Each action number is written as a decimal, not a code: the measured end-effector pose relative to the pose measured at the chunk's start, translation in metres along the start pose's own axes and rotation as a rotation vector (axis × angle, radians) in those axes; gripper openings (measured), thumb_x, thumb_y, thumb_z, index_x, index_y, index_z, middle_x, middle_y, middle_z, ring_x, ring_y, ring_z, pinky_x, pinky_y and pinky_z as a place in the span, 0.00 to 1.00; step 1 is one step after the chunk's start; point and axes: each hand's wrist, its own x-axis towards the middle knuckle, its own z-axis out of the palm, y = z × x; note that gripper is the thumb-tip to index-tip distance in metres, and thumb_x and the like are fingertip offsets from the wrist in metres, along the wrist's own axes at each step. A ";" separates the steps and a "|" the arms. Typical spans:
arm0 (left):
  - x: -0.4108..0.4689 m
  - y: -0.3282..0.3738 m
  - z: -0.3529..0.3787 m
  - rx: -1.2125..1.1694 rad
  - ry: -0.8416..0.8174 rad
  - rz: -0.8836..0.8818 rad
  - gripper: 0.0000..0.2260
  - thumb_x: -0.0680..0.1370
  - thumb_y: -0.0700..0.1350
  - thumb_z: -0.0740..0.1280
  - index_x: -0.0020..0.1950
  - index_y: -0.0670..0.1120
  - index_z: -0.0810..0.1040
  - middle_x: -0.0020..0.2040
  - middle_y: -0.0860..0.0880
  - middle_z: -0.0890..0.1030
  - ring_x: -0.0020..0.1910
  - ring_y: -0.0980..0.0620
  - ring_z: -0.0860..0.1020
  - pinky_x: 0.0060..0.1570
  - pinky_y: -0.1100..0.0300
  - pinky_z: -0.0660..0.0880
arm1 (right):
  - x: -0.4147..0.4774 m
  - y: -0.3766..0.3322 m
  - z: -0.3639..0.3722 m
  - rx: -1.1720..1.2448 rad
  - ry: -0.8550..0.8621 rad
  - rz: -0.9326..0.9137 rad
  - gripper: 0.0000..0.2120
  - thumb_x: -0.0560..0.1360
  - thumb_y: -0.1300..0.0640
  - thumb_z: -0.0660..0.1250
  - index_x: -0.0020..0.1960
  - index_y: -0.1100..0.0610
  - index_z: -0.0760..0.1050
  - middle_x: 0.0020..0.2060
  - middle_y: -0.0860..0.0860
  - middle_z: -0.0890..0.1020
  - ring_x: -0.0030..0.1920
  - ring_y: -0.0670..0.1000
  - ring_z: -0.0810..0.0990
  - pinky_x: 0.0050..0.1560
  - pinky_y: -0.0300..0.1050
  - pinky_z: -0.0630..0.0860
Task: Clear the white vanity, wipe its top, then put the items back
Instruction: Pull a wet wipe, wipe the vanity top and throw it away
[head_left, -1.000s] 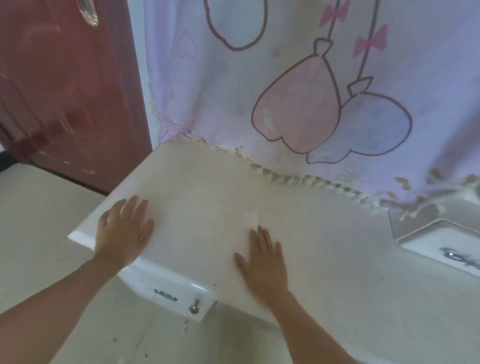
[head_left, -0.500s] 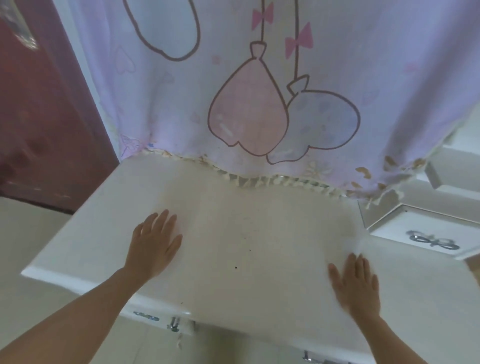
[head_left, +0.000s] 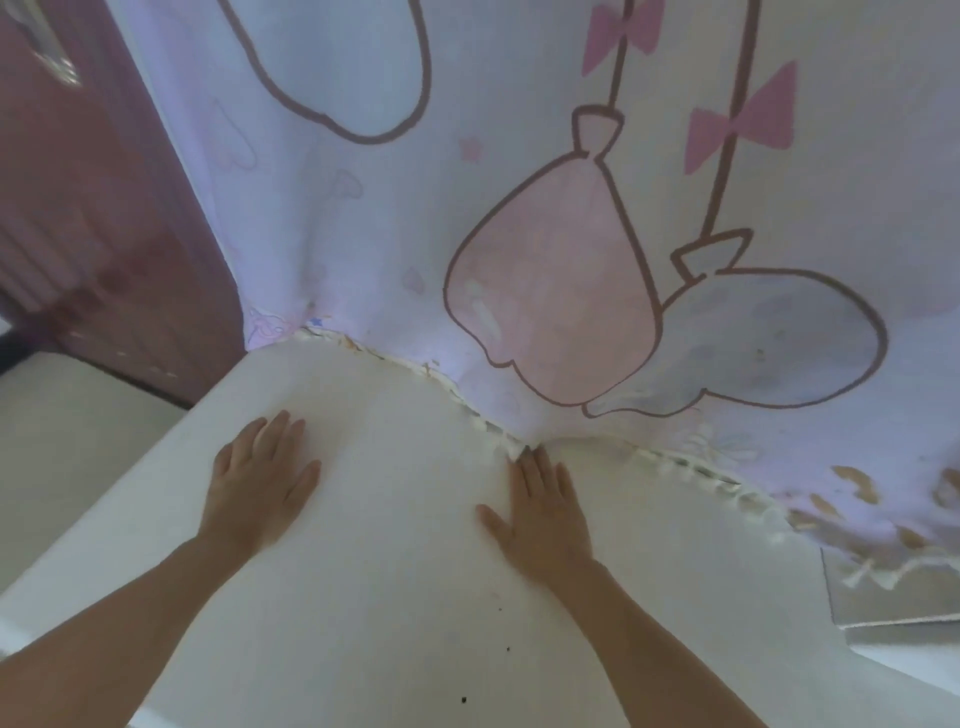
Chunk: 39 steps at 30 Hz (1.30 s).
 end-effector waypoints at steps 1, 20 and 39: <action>0.002 -0.007 -0.003 -0.001 0.005 -0.020 0.32 0.77 0.60 0.46 0.59 0.36 0.75 0.59 0.37 0.77 0.56 0.33 0.76 0.49 0.38 0.73 | 0.013 -0.019 0.001 0.011 -0.024 -0.085 0.61 0.52 0.28 0.14 0.75 0.59 0.41 0.75 0.56 0.43 0.75 0.54 0.42 0.73 0.49 0.39; -0.068 -0.107 -0.022 -0.163 0.204 -0.495 0.25 0.79 0.55 0.51 0.73 0.44 0.59 0.74 0.47 0.59 0.73 0.46 0.52 0.70 0.46 0.52 | 0.090 -0.252 0.032 0.022 -0.125 -0.804 0.39 0.76 0.38 0.53 0.75 0.61 0.46 0.75 0.55 0.47 0.75 0.51 0.42 0.72 0.50 0.38; -0.123 0.146 0.014 -0.125 -0.003 0.254 0.28 0.79 0.55 0.44 0.59 0.37 0.75 0.58 0.37 0.78 0.56 0.35 0.76 0.45 0.41 0.76 | -0.143 0.068 0.024 -0.002 0.087 0.208 0.47 0.70 0.34 0.26 0.72 0.63 0.58 0.72 0.59 0.62 0.73 0.55 0.60 0.70 0.52 0.53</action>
